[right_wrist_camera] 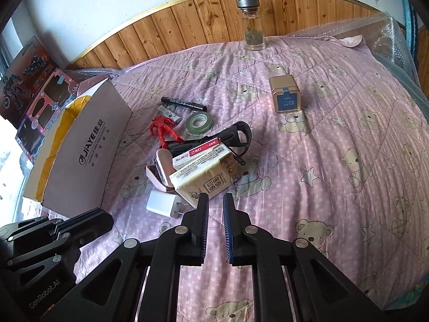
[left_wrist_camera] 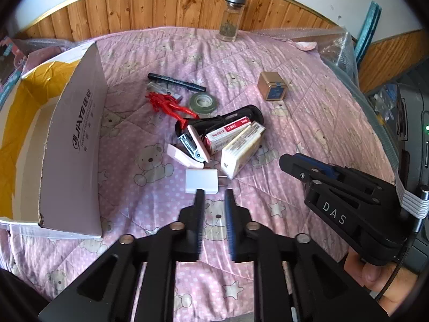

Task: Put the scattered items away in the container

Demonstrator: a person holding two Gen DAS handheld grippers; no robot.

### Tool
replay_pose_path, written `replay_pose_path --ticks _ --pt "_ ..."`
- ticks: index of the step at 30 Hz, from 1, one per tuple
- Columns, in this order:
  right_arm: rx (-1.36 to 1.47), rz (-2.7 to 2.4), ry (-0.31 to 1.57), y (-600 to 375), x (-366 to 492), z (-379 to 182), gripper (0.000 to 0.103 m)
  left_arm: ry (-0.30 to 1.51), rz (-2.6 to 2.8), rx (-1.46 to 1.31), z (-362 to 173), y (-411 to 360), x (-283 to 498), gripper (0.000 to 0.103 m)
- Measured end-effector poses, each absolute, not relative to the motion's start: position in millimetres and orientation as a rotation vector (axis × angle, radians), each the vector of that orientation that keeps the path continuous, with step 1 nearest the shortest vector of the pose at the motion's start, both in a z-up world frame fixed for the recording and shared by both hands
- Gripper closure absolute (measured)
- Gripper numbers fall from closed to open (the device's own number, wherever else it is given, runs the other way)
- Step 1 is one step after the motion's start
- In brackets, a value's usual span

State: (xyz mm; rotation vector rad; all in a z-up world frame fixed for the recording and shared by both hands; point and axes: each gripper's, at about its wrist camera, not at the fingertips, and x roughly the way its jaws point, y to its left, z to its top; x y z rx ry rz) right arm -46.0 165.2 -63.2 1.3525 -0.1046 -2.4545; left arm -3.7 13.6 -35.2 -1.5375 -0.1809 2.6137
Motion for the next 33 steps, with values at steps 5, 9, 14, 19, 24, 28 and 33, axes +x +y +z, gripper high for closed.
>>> replay_pose_path --ticks 5,9,14,19,24,28,33 --pt "1.365 -2.465 -0.111 163.3 -51.3 -65.5 0.049 -0.208 2.590 -1.581 -47.5 5.1 -12.5 0.060" --pt "1.392 -2.444 -0.129 161.1 -57.6 -71.1 0.047 -0.224 2.573 -1.610 -57.2 0.5 -20.1 0.059" --pt "1.431 -2.427 -0.145 157.4 -66.2 -79.8 0.040 -0.252 2.552 -1.640 -69.3 -3.5 -30.7 0.059" --pt "1.474 -2.391 -0.198 157.1 -76.8 -91.9 0.038 -0.312 2.516 -1.678 -85.7 -9.9 -43.8 0.059" --pt "1.480 -2.347 -0.242 150.4 -89.0 -102.5 0.038 -0.362 2.525 -1.672 -88.3 -17.9 -56.7 0.059" --pt "1.495 -2.341 -0.256 146.4 -101.3 -109.6 0.037 -0.435 2.500 -1.651 -88.8 -24.0 -71.5 0.059" --pt "1.535 -2.347 -0.291 153.3 -112.7 -120.6 0.034 -0.521 2.484 -1.650 -92.9 -29.1 -89.3 0.058"
